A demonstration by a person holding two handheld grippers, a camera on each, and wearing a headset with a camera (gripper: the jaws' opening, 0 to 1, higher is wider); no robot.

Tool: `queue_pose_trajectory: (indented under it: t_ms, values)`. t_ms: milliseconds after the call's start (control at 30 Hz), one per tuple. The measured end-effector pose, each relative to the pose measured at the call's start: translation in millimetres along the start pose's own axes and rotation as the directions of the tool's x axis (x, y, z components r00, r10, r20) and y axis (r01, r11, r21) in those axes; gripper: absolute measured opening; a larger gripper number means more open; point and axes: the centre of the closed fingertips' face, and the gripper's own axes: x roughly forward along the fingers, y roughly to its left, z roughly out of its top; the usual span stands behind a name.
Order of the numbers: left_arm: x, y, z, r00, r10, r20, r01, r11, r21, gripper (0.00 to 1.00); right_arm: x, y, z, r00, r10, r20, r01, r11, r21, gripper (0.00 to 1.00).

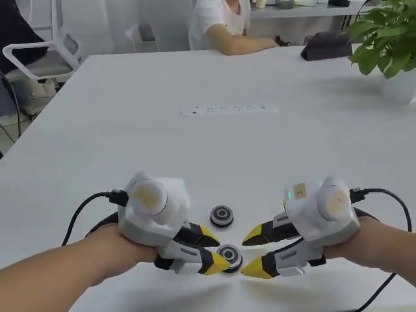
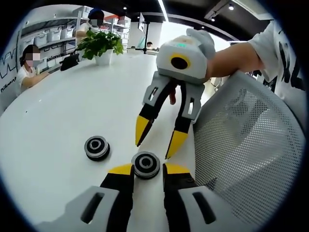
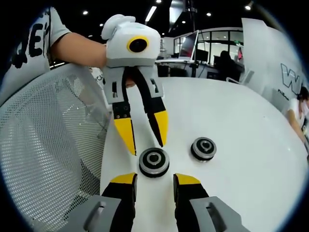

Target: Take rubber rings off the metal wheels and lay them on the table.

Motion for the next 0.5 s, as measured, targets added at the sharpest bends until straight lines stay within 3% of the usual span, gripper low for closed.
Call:
queue_pose_trajectory:
  t_ms: [233, 500]
  values:
    - [4.1, -0.2, -0.9, 1.0000, 0.004, -0.004, -0.004, 1.000, -0.002, 0.17, 0.5, 1.3, -1.1, 1.0000, 0.004, -0.004, -0.004, 1.000, 0.000, 0.28]
    - [10.3, -1.0, 1.7, 0.9998, 0.019, -0.010, -0.018, 0.998, 0.055, 0.11, 1.0, 1.1, -1.6, 1.0000, 0.004, -0.004, -0.004, 1.000, 0.004, 0.29]
